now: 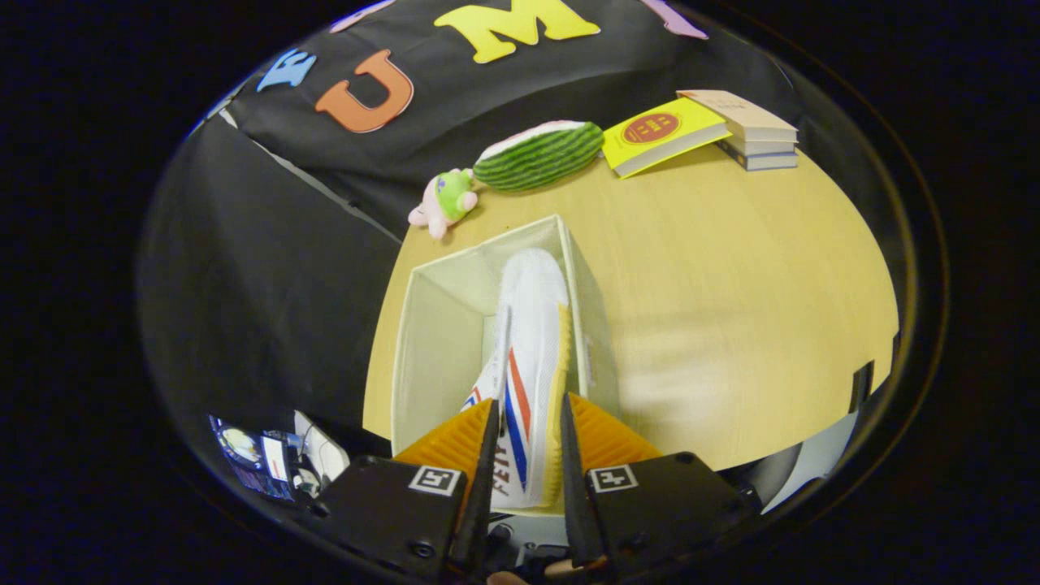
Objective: Open the storage box then place both shoes into the box .Put the left shoe in first, then the right shoe, with the right side of both shoes facing outward in a uniform manner.
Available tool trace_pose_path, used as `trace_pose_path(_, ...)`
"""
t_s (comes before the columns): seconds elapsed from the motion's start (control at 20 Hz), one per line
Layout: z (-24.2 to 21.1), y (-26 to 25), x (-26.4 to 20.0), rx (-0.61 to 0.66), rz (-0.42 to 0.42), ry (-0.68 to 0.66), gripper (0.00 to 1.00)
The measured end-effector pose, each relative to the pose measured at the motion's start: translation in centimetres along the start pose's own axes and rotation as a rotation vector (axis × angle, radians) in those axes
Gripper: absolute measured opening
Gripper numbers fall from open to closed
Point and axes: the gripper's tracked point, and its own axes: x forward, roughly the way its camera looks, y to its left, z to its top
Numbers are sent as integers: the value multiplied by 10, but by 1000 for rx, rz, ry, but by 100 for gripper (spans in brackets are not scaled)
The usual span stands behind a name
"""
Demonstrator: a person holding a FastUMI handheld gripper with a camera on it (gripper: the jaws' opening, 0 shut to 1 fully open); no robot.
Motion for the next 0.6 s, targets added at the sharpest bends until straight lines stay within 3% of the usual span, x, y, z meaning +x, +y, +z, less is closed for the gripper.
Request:
trace_pose_path(0.3, 20, 6, -21, -123, -4, -122, 50)
trace_pose_path(0.45, 39, 0, -34, -226, -41, -257, 65)
trace_pose_path(0.6, 55, -3, -62, -282, -72, -409, 65)
